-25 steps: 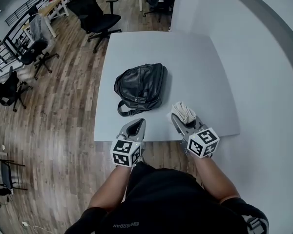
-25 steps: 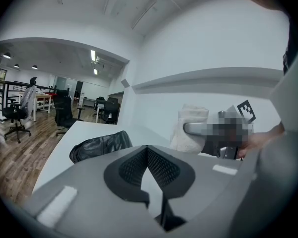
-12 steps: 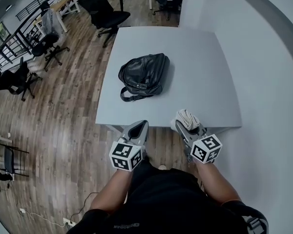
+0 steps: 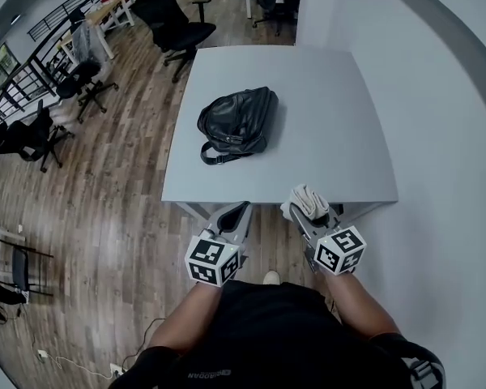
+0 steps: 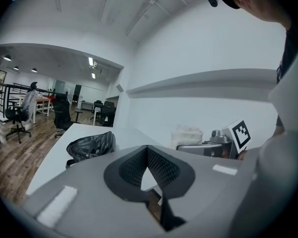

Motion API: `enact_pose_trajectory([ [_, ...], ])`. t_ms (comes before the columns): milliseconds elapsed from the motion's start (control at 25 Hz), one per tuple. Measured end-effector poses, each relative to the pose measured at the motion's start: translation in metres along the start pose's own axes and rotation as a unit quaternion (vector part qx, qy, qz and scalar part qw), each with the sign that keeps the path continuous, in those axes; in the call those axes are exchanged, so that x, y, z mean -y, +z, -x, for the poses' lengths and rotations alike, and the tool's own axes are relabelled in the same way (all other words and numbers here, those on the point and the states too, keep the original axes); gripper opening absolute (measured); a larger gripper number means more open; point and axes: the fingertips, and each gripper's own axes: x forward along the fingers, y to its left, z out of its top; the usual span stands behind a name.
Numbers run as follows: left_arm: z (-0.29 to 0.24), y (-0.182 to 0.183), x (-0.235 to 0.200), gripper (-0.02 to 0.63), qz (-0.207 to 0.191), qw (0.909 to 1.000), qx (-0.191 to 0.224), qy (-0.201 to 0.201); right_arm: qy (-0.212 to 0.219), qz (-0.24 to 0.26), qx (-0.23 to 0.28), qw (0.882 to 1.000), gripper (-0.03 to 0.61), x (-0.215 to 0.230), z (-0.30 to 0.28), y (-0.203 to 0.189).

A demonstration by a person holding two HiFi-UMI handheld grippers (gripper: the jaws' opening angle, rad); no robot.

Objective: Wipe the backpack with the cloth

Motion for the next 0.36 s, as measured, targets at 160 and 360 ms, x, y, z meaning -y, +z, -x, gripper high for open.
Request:
enact_pose_trajectory([
  [160, 0.005, 0.006, 0.003, 0.005, -0.012, 0.9998, -0.001, -0.017, -0.014, 0.006, 0.003, 1.0, 0.106, -0.01, 0.01, 0.001],
  [360, 0.028, 0.014, -0.001, 0.006, -0.023, 0.9993, 0.0, -0.031, -0.033, 0.011, -0.004, 0.999, 0.106, -0.035, 0.017, -0.004],
])
